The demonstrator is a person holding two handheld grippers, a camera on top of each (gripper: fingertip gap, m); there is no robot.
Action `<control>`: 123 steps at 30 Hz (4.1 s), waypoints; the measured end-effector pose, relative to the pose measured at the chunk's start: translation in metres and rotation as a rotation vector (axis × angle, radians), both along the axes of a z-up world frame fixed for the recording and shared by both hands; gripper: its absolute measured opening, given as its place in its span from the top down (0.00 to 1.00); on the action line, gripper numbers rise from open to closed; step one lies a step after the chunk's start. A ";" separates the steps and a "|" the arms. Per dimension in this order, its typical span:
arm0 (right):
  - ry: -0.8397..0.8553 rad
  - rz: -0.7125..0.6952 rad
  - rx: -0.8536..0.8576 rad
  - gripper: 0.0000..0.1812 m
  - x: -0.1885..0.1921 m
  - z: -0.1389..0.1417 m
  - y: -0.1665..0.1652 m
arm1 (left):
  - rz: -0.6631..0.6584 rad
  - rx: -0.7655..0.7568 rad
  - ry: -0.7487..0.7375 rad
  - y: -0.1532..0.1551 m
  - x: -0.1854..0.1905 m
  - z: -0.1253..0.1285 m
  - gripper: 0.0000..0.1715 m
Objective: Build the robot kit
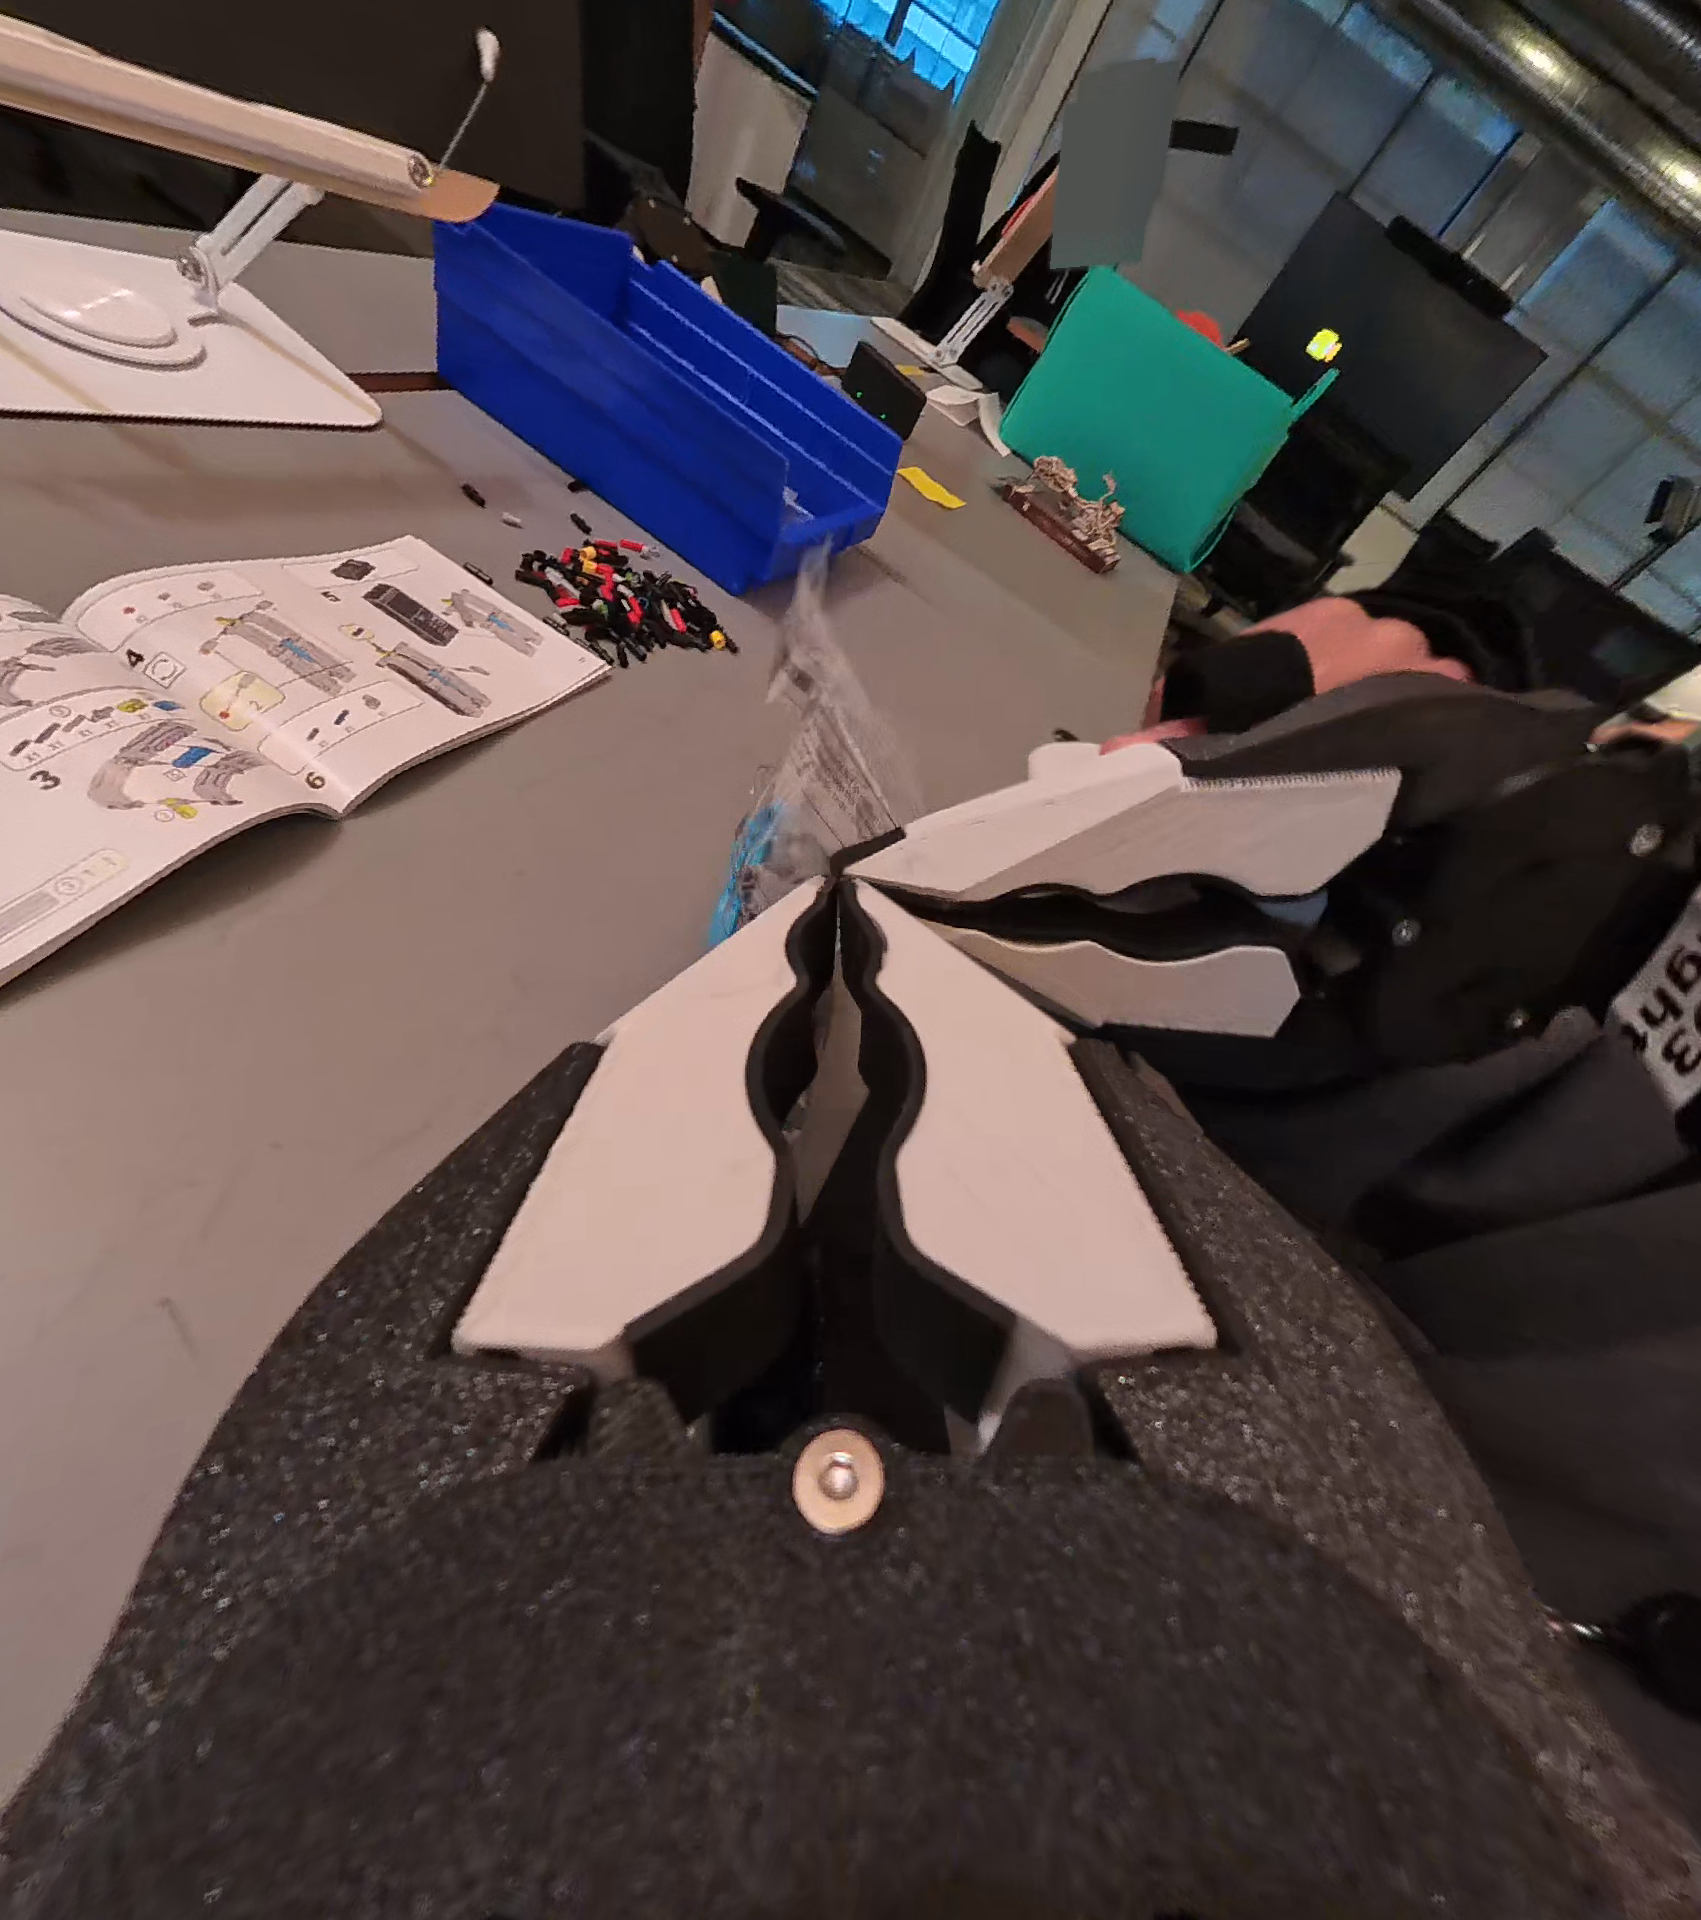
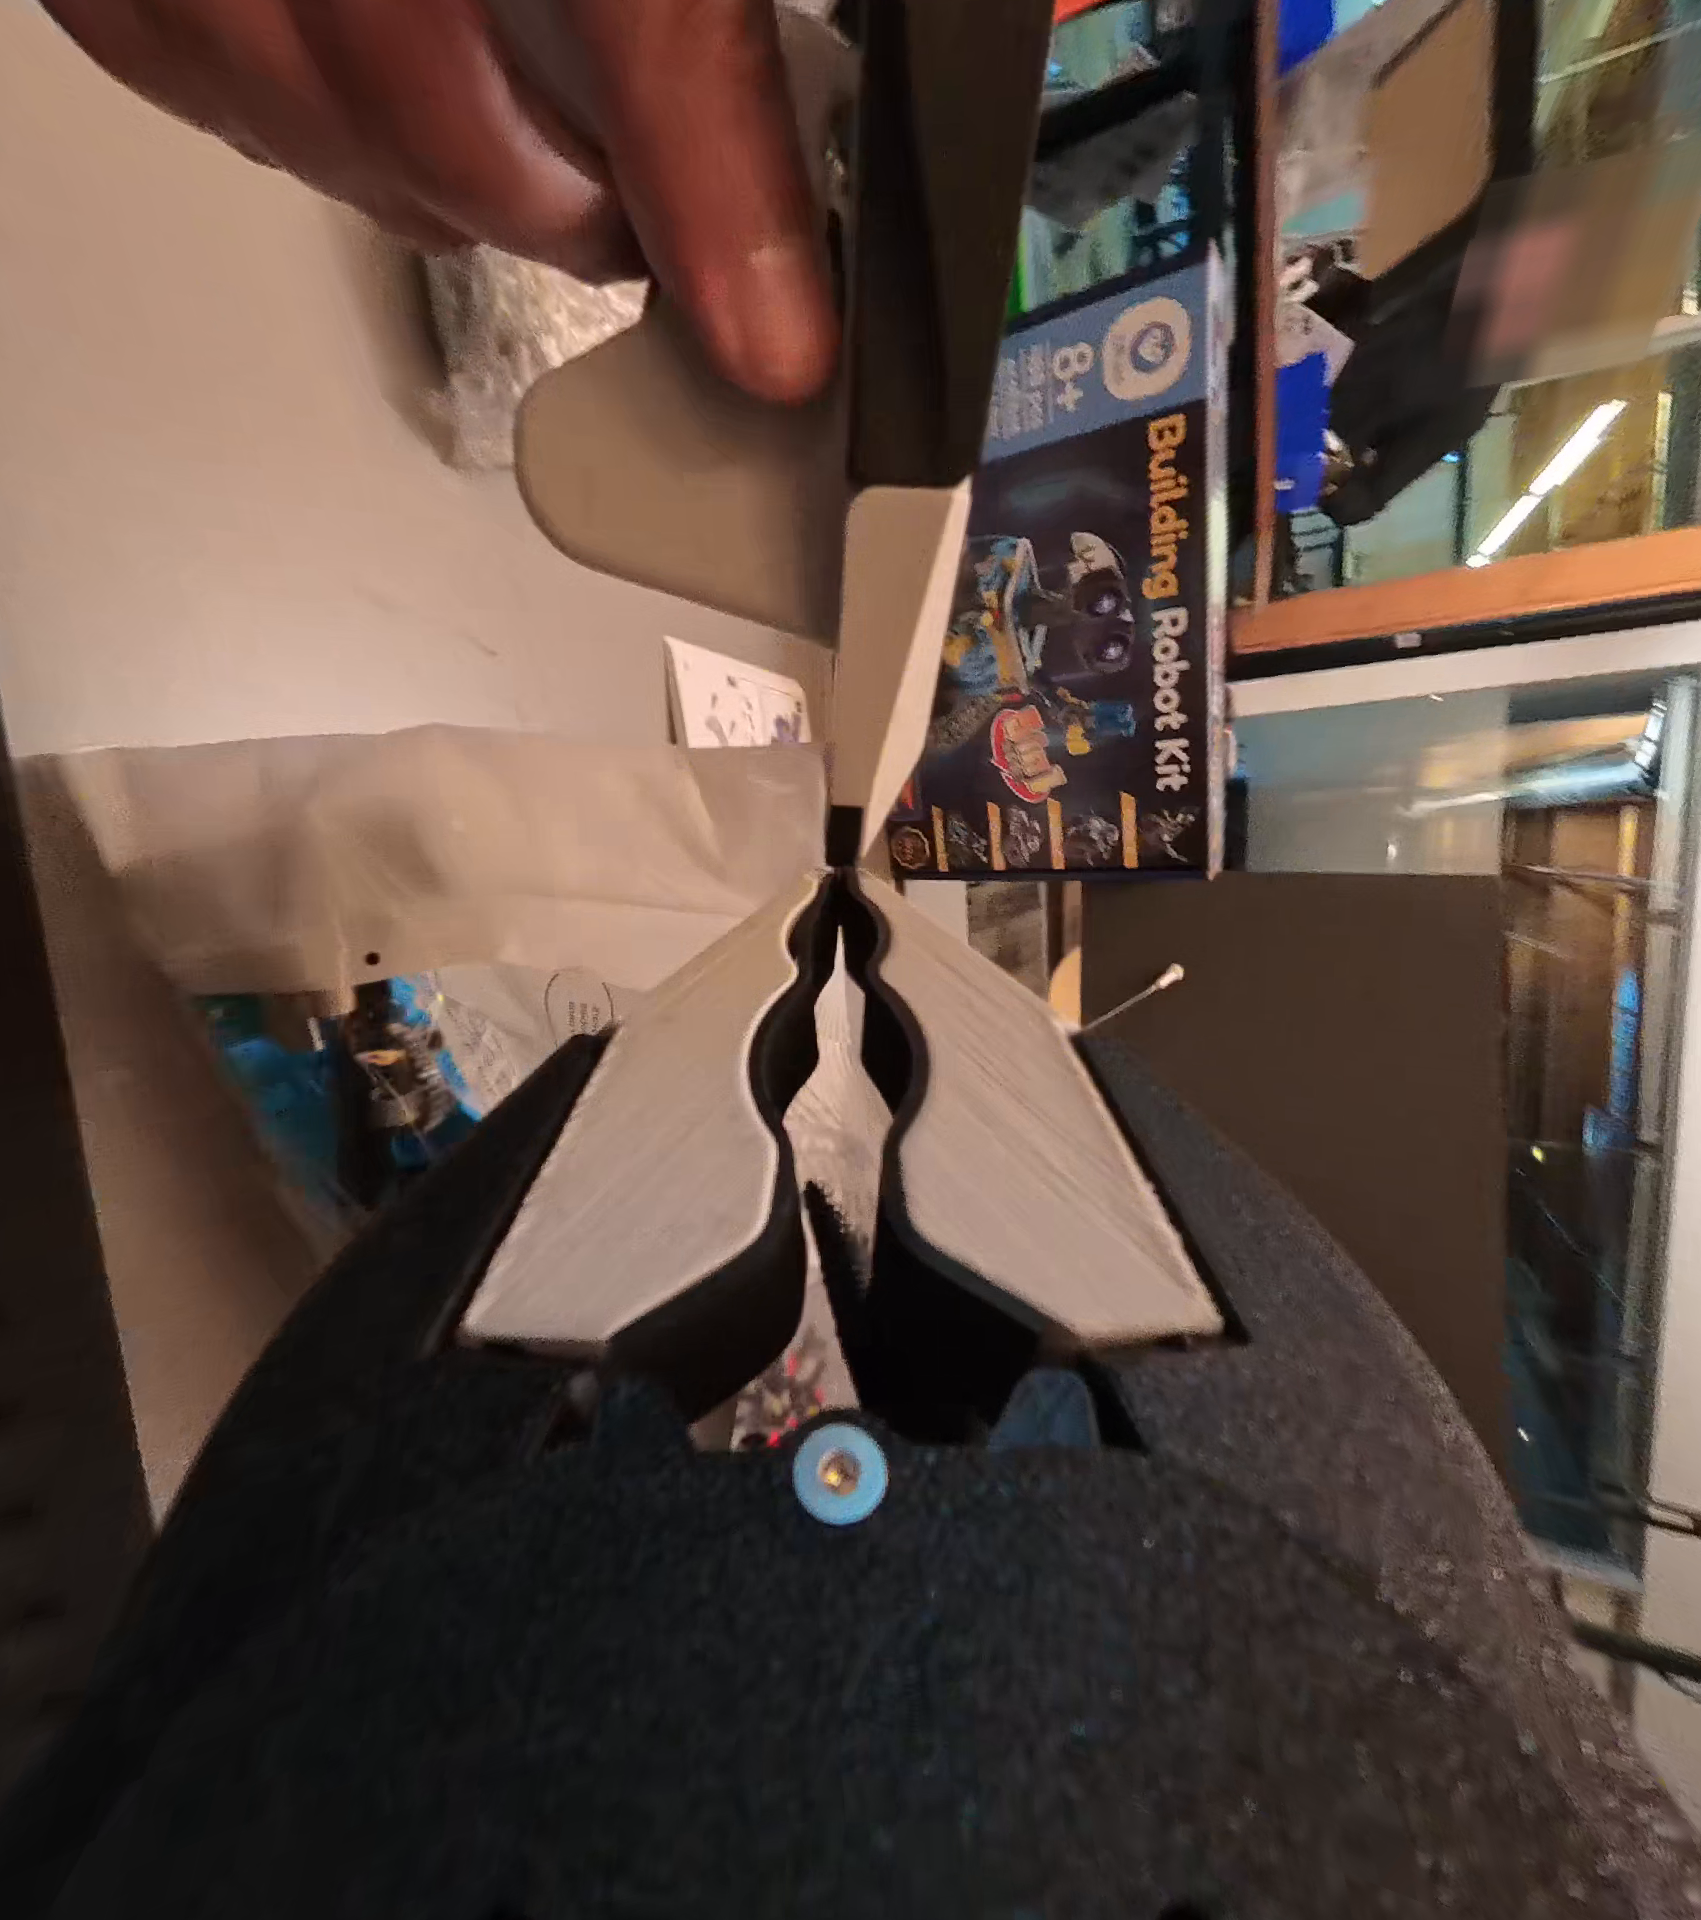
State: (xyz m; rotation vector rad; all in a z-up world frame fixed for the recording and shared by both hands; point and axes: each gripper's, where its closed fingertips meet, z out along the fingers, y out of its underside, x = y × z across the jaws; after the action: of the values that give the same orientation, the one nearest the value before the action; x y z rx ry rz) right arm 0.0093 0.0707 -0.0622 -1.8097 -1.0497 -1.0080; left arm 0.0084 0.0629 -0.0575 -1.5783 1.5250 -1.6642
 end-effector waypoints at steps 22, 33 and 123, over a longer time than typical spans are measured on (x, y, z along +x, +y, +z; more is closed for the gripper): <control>0.389 0.050 0.141 1.00 -0.016 0.003 -0.036 | 0.367 0.247 0.172 0.098 -0.009 -0.061 1.00; 0.479 0.005 0.216 1.00 0.011 0.055 -0.066 | 0.467 0.361 0.319 0.125 -0.017 -0.095 1.00; 1.745 0.075 0.242 0.37 0.131 -0.028 -0.175 | -0.373 0.467 -0.053 -0.174 0.134 0.196 1.00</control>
State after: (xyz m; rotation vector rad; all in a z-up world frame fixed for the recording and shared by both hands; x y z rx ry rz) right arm 0.1398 -0.1048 -0.0900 -1.5913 0.1342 0.5930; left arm 0.1428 -0.1111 0.1387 -1.0451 2.0861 -1.3606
